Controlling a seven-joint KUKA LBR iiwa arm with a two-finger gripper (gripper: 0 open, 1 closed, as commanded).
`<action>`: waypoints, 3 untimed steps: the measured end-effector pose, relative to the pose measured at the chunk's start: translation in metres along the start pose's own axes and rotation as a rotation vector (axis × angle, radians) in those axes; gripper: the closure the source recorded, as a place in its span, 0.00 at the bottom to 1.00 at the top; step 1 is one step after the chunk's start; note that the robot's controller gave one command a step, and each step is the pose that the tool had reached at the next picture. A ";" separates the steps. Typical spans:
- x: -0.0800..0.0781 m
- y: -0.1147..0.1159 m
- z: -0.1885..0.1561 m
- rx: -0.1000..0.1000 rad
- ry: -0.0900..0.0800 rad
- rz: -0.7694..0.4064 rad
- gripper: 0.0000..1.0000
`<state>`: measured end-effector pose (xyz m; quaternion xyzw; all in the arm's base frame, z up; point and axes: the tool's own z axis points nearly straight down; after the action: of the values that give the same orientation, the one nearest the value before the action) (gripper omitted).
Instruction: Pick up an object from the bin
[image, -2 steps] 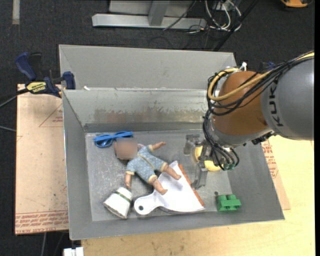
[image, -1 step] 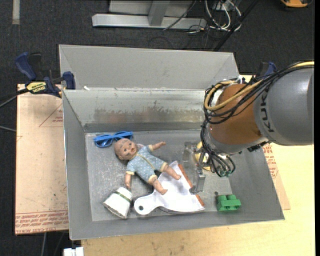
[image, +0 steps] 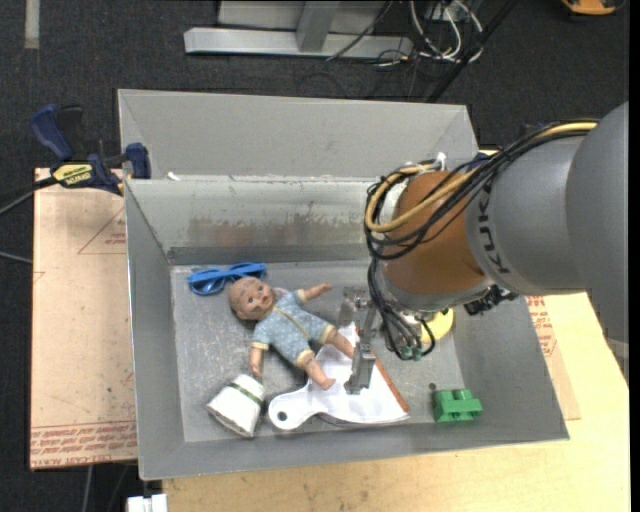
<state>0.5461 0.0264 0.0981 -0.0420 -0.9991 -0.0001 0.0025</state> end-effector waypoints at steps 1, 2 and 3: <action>-0.005 0.008 -0.003 -0.005 -0.006 0.025 0.00; -0.013 0.054 0.016 0.000 -0.006 -0.003 0.00; -0.009 0.084 0.028 -0.005 -0.008 -0.056 1.00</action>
Offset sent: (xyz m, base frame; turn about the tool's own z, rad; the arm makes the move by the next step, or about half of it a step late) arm 0.0225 0.0910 -0.0281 -0.0269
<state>0.5616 0.1093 0.0704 -0.0141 -0.9999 -0.0027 -0.0016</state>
